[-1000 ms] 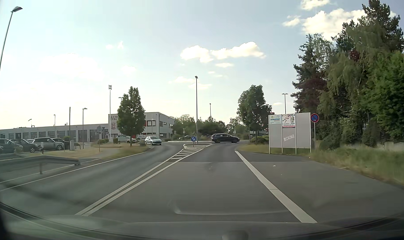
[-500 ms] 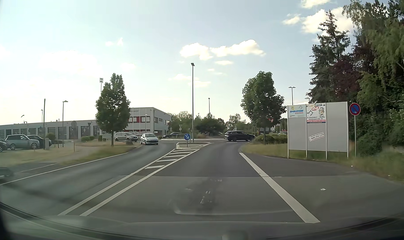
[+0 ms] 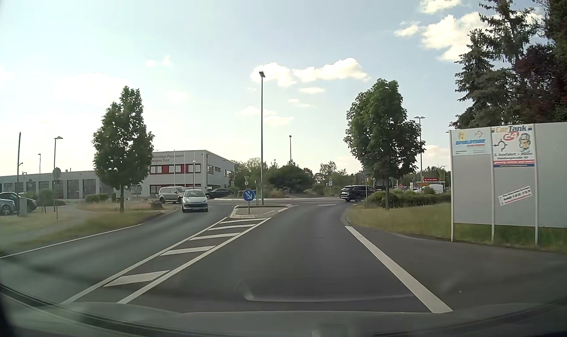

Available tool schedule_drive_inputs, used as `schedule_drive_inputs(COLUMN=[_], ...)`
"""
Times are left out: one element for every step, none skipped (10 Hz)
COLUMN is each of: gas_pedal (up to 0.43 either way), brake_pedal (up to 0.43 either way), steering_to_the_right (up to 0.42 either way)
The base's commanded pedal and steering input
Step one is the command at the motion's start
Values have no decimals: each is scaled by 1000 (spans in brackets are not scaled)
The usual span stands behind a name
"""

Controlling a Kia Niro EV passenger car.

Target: Follow the waypoints while adhering to traffic rules and regulations

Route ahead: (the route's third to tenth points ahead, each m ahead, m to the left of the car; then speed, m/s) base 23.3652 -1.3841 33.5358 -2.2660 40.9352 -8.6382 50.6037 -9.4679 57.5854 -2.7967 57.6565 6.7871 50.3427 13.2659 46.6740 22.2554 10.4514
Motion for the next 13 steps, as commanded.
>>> schedule_drive_inputs(gas_pedal=[0, 0, 0, 0, 0, 0, 0, 0, 0, 0, 0, 0, 0], brake_pedal=[305, 311, 311, 311, 311, 311, 311, 311, 311, 311, 311, 311, 311], steering_to_the_right=[7, 7, 8, 9, 10, 12, 12, 14, 17, 18, 19, 21, 24])
